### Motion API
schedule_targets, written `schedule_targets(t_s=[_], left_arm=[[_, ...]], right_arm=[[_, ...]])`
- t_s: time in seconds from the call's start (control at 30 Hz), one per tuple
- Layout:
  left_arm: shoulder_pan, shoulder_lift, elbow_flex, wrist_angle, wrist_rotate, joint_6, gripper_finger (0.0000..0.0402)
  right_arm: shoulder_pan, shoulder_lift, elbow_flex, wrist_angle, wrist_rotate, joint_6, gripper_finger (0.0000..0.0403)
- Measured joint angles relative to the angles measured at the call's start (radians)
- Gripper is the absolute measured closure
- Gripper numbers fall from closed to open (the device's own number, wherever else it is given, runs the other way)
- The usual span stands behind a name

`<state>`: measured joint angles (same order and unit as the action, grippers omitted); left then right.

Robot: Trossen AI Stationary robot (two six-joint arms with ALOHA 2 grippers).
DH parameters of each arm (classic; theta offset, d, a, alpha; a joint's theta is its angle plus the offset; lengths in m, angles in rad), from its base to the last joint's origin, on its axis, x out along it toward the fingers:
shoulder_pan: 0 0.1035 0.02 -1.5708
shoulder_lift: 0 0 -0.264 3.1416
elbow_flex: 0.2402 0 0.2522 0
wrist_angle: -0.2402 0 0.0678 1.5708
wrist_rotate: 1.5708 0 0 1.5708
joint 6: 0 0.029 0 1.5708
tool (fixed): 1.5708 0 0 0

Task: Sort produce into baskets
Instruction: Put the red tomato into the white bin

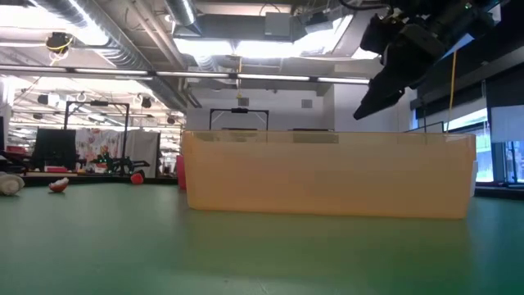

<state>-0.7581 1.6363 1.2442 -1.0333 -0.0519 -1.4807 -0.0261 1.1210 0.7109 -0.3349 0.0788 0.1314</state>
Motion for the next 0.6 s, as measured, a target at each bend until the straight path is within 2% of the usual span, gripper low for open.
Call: schedule_targets(t_s=[0.1,0.37,0.6], left_arm=[[-0.036,0.0,-0.002,0.028,0.007,-0.104,0.0013],[-0.114,0.0,-0.011,-0.017,0.178,-0.389,0.0013],[-0.168,0.0,-0.092,-0.034,0.338,-0.494,0.0013]], right_arm=[[0.0,0.0,0.0,-0.008,0.0,0.0,0.0004],[0.0,0.0,0.0,-0.008,0.0,0.001,0.0004],[0.0,0.0,0.0,-0.01,0.0,-0.004,0.0004]])
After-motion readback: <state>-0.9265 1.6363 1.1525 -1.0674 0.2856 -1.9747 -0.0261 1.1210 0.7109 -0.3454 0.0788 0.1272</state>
